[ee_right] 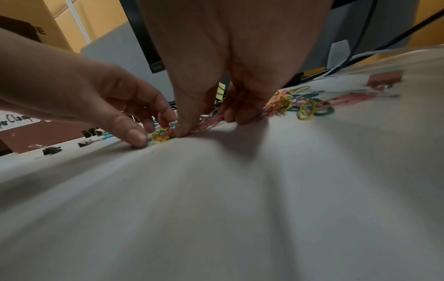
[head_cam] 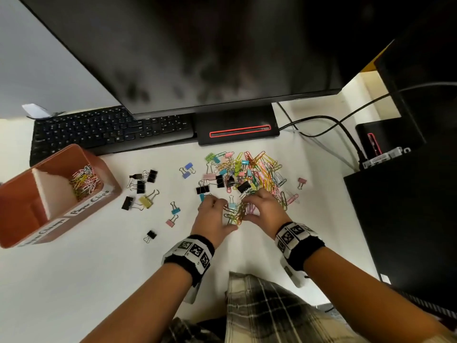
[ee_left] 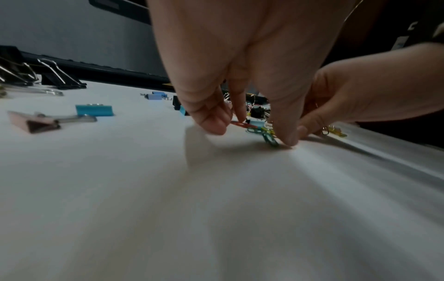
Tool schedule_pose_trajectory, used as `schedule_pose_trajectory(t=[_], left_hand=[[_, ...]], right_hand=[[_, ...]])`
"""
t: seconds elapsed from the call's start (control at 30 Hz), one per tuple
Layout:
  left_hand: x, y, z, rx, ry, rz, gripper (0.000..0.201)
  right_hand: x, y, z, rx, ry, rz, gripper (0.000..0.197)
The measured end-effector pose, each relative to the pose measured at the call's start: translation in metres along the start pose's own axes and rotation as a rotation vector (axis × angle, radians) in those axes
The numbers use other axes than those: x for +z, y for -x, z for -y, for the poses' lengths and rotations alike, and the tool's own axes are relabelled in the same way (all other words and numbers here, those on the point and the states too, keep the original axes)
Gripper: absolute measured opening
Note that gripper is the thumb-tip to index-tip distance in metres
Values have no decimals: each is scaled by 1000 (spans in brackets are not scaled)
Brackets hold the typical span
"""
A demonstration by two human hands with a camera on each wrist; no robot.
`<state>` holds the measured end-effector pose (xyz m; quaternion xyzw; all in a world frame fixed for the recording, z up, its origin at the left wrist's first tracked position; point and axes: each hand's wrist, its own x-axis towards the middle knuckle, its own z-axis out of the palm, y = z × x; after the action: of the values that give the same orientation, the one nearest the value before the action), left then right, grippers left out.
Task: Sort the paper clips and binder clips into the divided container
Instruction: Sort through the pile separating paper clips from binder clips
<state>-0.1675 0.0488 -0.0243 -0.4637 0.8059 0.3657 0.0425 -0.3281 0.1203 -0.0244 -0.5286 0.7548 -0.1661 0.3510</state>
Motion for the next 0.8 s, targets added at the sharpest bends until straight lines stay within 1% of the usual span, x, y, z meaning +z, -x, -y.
schedule_pose_trajectory(t=[0.07, 0.1, 0.2, 0.27, 0.33, 0.47, 0.57, 0.67, 0.73, 0.8], left_hand=[[4, -3, -2, 27, 11, -13, 56], [5, -4, -1, 43, 10, -16, 51], [6, -8, 1, 75, 11, -44, 36], [7, -10, 3, 80, 29, -70, 28], [7, -12, 5, 87, 33, -100, 19], [4, -16, 9, 78, 19, -122, 14], [1, -19, 12, 68, 20, -134, 11], [-4, -20, 15, 63, 15, -150, 9], [-7, -19, 17, 61, 25, -160, 8], [-9, -19, 18, 51, 36, -162, 8]], right_hand=[[-1, -1, -3, -29, 1, -7, 43], [-1, -1, -4, -41, 11, 9, 44], [-3, -1, -10, -92, 63, 108, 53], [-4, -4, -12, -123, 94, 158, 53], [-5, -7, -10, -138, 101, 175, 50], [-3, -12, -3, -169, 130, 117, 39], [-2, -12, 2, -182, 182, 88, 35], [0, -10, 3, -206, 229, 21, 27], [2, -9, 3, -210, 225, -18, 20], [5, -10, 4, -201, 199, -26, 16]])
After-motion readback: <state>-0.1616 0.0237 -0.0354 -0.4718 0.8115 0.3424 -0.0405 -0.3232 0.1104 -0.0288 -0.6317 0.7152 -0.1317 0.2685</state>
